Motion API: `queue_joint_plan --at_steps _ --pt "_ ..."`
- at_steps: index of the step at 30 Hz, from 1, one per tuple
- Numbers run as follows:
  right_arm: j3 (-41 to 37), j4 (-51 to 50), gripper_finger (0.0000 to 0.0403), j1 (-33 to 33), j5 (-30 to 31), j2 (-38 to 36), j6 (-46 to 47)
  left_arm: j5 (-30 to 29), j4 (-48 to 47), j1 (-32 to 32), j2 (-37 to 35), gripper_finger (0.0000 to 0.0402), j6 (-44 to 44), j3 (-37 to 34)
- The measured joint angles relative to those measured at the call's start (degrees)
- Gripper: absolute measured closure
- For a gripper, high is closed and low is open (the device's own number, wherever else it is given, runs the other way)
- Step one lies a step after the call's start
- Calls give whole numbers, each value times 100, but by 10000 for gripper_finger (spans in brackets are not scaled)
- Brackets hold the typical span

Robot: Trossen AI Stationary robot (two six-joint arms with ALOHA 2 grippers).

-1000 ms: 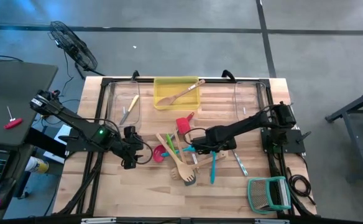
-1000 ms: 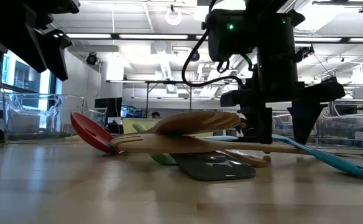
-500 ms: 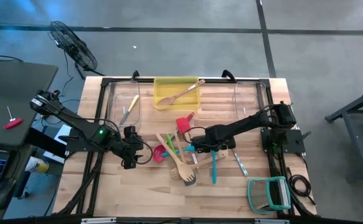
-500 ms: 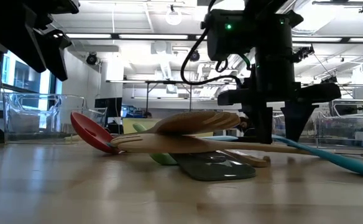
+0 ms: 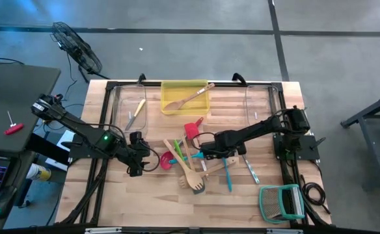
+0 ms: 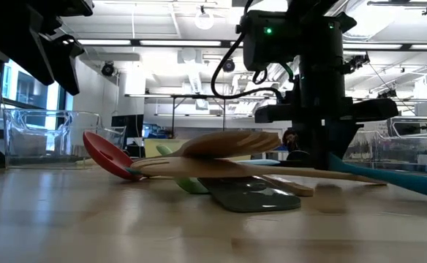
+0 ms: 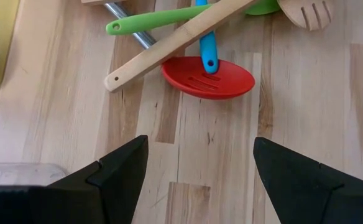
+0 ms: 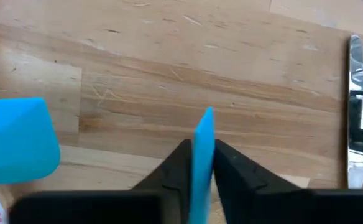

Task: Pick & Place Kitchen Items
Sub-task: Put the blue spatula into the right transparent bin

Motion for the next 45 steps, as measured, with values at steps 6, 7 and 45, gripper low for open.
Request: queue_joint_plan --at_steps 6,7,45 --pt "0 9 388 0 17 -2 -247 0 -2 0 0 115 0 0" --pt "0 11 389 0 21 -2 -265 0 -4 0 0 115 -1 0" --pt "3680 -3286 390 -94 2179 -85 -2630 362 -109 0 1 115 -779 -36"
